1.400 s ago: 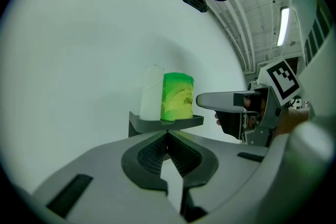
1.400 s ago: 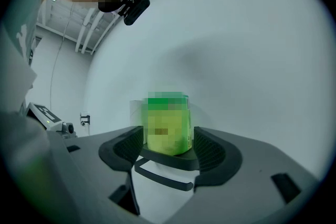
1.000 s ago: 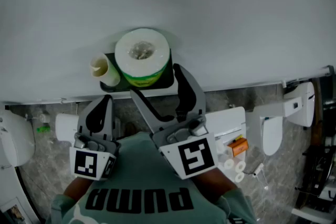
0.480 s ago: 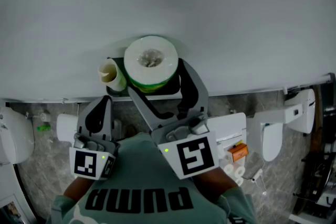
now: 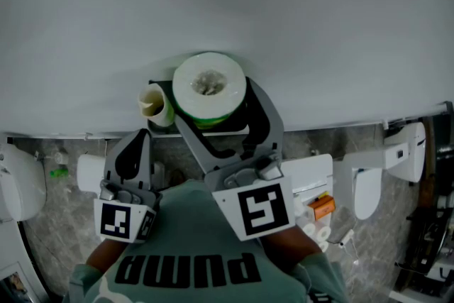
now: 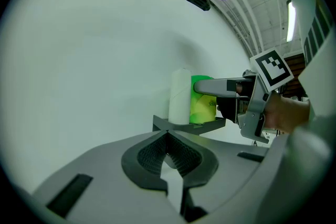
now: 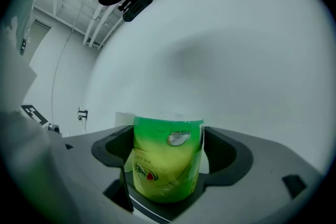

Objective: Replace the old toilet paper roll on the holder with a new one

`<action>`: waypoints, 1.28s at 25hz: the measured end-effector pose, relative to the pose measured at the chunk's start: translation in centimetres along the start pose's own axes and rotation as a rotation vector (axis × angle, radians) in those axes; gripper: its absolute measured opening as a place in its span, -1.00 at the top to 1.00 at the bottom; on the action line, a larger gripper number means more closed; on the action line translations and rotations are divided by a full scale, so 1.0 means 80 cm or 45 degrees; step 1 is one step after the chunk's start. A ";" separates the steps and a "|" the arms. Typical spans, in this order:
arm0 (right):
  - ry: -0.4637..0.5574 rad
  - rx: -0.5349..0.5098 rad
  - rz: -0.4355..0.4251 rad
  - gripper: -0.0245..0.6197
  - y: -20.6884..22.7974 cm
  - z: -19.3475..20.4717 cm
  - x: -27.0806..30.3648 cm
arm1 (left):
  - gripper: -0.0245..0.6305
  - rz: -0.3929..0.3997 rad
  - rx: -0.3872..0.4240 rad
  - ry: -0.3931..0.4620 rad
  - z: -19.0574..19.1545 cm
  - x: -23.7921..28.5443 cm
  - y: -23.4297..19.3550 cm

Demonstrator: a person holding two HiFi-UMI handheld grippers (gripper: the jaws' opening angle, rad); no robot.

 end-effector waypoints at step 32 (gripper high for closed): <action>0.124 0.232 0.110 -0.31 0.055 -0.010 -0.079 | 0.92 0.108 0.045 -0.040 0.015 -0.001 0.052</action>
Point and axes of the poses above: the fingertips, and each gripper's own axes: x forward along the fingers, y to its right, z out of its underside, the point moved 3 cm from there along -x, backward along the fingers, and after that the axes turned 3 degrees about -y, right-handed, at the moved point
